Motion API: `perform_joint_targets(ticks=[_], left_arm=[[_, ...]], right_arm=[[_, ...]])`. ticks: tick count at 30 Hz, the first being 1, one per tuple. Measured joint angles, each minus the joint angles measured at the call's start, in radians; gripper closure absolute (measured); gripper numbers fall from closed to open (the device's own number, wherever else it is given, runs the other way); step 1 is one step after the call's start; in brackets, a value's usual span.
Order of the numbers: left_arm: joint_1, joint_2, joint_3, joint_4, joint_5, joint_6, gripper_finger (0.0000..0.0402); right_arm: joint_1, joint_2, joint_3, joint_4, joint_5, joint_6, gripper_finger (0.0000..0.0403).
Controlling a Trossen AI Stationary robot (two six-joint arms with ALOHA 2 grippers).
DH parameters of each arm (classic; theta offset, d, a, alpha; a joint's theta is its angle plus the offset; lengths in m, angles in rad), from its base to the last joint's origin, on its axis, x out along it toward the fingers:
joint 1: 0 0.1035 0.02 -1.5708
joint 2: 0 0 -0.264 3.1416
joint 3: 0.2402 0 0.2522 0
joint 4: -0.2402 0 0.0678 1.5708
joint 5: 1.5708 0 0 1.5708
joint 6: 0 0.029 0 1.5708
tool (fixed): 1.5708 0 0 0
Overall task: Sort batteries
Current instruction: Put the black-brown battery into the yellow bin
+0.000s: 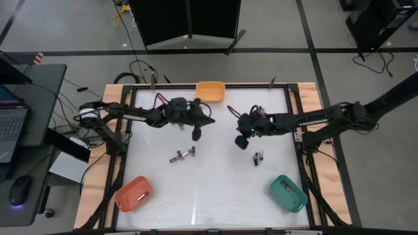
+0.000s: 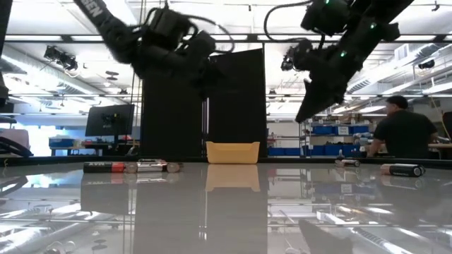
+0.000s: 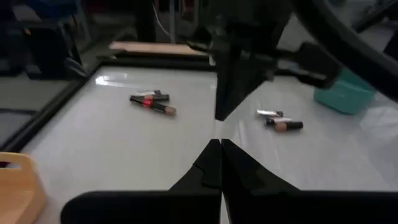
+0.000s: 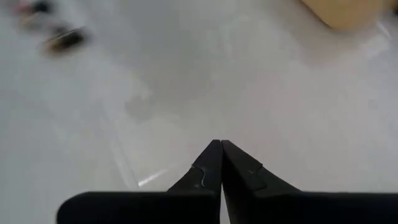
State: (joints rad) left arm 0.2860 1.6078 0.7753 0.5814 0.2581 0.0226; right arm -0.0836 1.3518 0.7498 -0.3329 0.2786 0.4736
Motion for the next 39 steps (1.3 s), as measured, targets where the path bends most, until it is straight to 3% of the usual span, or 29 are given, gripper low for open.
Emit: perform_joint_targets(ticks=[6,14,18,24,39], left_arm=[[0.055,-0.006,-0.131,0.172,0.008,-0.007,0.0397],[0.16,-0.071,-0.288,0.416,0.033,-0.102,0.0396],[0.194,-0.079,-0.345,0.52,0.053,-0.149,0.0396],[0.2,-0.079,-0.371,0.533,0.077,-0.177,0.0396],[0.201,-0.079,-0.373,0.525,0.077,-0.216,0.0396]], right_arm=[[-0.006,0.02,0.0,-0.126,0.144,0.392,0.0362],[-0.047,0.046,0.0,-0.257,0.215,0.77,0.0311],[-0.075,0.093,0.0,-0.286,0.226,0.84,0.0274],[-0.103,0.155,0.0,-0.297,0.253,0.886,0.0237],[-0.141,0.31,0.0,-0.284,0.308,0.915,0.0259]])
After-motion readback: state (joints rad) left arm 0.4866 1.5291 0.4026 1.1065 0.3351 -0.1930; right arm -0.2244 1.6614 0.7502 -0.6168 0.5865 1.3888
